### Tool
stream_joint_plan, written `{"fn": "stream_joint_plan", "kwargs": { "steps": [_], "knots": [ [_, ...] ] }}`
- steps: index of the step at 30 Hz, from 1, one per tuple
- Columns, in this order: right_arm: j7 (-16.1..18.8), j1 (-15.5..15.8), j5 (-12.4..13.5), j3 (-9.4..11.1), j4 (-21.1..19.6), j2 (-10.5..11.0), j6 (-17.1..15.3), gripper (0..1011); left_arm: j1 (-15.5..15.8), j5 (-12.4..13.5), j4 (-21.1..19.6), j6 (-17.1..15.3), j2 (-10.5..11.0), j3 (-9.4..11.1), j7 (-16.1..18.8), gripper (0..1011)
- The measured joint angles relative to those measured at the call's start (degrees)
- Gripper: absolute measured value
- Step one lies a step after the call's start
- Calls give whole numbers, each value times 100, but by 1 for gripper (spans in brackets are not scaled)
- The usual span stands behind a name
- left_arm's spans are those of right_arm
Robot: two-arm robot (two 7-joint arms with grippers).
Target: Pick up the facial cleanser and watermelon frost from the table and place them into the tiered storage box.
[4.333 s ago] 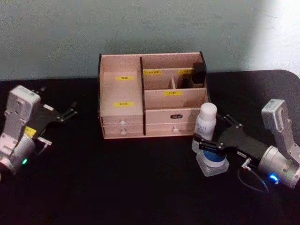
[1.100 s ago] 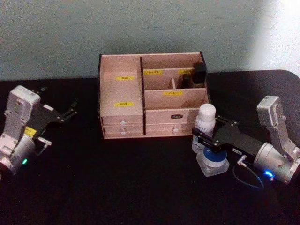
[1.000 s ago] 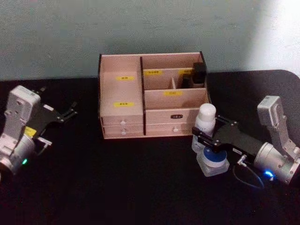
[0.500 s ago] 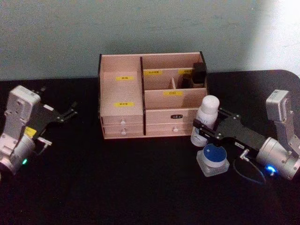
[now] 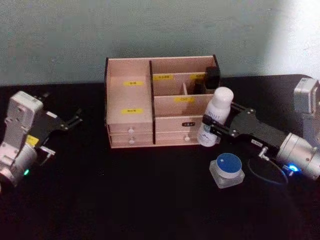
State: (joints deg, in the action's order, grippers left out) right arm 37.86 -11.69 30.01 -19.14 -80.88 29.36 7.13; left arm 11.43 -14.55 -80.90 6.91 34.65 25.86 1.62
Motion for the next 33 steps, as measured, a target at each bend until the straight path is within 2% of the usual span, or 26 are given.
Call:
{"fn": "stream_joint_plan", "kwargs": {
  "steps": [9,17,25,33],
  "knots": [
    [105,-212,148,-92,-109,123,-36,590,0,0,0,0,0,0,0,1001],
    [142,-527,131,-214,-85,152,-33,590,0,0,0,0,0,0,0,1001],
    [196,-928,69,-376,194,39,-17,590,0,0,0,0,0,0,0,1001],
    [279,-1393,-12,-566,720,-196,45,590,0,0,0,0,0,0,0,1001]
  ]
}}
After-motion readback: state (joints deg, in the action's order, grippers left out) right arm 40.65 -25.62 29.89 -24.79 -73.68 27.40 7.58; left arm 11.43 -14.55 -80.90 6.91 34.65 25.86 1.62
